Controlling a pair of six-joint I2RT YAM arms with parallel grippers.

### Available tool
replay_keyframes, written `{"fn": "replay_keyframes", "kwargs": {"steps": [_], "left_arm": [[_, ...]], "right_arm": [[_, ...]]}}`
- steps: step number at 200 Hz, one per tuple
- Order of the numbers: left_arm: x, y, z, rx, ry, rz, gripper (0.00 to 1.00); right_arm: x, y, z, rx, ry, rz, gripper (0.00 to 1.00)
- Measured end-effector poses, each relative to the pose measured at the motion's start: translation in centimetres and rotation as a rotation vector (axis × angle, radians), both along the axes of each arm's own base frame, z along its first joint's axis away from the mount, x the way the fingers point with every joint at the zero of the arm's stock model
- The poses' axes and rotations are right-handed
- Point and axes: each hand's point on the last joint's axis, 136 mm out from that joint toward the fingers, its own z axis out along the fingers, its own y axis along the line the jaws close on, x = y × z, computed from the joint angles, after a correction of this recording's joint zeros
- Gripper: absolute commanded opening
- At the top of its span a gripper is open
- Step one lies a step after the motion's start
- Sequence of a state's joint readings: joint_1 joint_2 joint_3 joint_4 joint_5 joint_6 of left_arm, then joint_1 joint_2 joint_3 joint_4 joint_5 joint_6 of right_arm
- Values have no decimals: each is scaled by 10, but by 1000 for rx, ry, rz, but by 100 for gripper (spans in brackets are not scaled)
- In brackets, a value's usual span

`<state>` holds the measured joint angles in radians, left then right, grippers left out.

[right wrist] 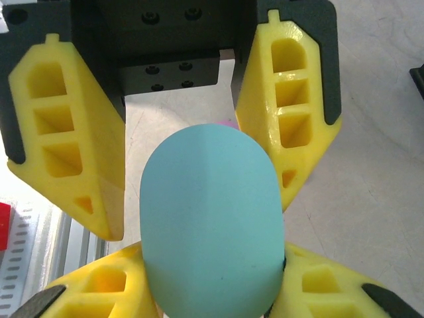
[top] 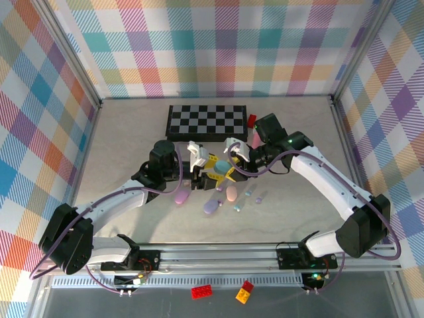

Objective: Insert the wireless bluetooth earbuds into the charging case

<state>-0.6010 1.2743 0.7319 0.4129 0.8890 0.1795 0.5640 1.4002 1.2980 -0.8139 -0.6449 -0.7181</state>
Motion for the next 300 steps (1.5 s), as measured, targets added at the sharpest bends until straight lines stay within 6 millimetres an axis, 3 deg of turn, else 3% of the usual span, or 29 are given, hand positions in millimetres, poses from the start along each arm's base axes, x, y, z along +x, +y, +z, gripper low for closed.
{"fn": "replay_keyframes", "kwargs": {"steps": [83, 150, 197, 300], "left_arm": [[-3, 0, -6, 25, 2, -13, 53], [-1, 1, -6, 28, -10, -4, 42], [-1, 0, -6, 26, -11, -7, 36], [0, -1, -5, 17, -28, -12, 37]], "right_arm": [[-3, -2, -2, -10, 16, 0, 29], [-3, -2, -2, -8, 18, 3, 29], [-2, -1, -1, -4, 9, 1, 56], [5, -12, 7, 25, -62, -56, 60]]}}
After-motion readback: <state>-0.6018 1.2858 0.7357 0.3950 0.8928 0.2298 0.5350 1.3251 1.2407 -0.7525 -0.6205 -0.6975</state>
